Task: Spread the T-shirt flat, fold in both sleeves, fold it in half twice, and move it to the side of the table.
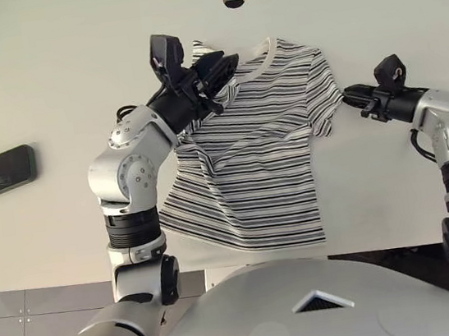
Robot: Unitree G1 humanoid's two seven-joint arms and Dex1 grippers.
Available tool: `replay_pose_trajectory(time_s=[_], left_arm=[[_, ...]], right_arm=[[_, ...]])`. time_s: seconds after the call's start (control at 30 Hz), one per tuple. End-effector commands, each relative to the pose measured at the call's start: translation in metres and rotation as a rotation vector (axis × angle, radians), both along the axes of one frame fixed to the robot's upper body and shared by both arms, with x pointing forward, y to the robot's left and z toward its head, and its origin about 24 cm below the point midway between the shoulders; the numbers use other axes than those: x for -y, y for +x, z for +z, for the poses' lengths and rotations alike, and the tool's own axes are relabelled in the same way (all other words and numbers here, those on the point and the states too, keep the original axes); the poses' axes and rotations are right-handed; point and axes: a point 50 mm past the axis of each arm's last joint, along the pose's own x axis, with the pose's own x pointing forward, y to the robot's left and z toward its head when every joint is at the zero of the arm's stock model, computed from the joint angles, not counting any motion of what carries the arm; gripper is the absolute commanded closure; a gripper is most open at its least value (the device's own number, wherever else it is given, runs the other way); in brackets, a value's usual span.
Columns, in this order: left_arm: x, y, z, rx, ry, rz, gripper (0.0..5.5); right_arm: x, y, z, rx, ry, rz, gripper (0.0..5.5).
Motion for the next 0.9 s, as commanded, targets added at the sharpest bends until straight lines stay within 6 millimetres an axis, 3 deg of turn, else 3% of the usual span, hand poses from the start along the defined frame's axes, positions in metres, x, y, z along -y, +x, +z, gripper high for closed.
replay_pose_trajectory(time_s=[0.03,0.63,0.9], left_arm=[[-0.002,0.003,0.001,0.008,0.000,0.027,3.76],[-0.008,0.015,-0.001,0.012,-0.012,0.071,3.76],[-0.007,0.020,0.000,0.007,-0.029,0.076,3.76]], right_arm=[[0.002,-0.001,-0.002,-0.018,-0.010,-0.019,5.38],[0.005,0.011,0.035,0.088,0.046,-0.048,5.38],[-0.020,0.008,0.058,0.087,0.203,0.000,5.38]])
